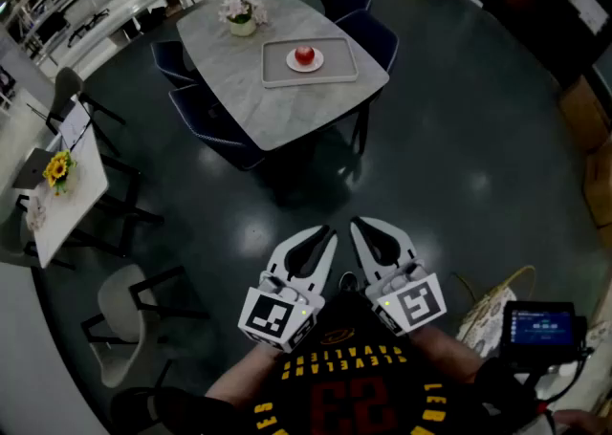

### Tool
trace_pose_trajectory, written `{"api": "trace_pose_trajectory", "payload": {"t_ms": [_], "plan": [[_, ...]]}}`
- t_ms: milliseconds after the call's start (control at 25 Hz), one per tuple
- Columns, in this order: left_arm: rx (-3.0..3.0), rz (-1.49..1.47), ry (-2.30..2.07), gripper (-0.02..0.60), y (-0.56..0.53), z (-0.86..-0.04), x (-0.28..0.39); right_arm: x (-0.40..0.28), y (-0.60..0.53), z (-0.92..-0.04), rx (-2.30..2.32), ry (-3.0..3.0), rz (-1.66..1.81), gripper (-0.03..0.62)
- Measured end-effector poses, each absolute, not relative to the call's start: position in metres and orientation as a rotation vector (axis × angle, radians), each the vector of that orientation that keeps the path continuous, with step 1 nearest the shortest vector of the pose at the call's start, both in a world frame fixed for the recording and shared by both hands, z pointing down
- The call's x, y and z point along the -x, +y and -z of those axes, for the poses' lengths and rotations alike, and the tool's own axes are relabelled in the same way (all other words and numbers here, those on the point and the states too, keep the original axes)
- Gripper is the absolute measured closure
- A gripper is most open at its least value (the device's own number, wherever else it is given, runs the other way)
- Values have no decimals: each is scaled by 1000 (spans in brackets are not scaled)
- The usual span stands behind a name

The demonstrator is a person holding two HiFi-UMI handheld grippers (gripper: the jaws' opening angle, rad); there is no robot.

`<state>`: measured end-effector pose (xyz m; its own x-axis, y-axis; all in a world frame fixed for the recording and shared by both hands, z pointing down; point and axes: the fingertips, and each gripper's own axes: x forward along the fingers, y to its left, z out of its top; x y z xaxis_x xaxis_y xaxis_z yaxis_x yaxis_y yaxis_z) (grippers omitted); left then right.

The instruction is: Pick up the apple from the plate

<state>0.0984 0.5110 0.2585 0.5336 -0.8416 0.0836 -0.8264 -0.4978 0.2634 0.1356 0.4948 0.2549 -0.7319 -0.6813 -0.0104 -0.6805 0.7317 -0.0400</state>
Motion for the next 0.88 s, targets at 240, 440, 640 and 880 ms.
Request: {"api": "trace_pose_trajectory", "payload": {"t_ms": [240,440,640,880], "plan": [[-2486,74,-1419,532,519,-262,-101,-134,504,-258,1102,2910,54,589],[-2474,101,-1467,532,491,-258,-122,-154,474,-254,1064,2918,86,588],[-2438,83,-1505,532,459,-262,-154,-187,436,-258,1024,2932,138,588],[-2394,45,-1518,534,450,-273,-164,-204,426,-274,1028,2942,217,588]]}}
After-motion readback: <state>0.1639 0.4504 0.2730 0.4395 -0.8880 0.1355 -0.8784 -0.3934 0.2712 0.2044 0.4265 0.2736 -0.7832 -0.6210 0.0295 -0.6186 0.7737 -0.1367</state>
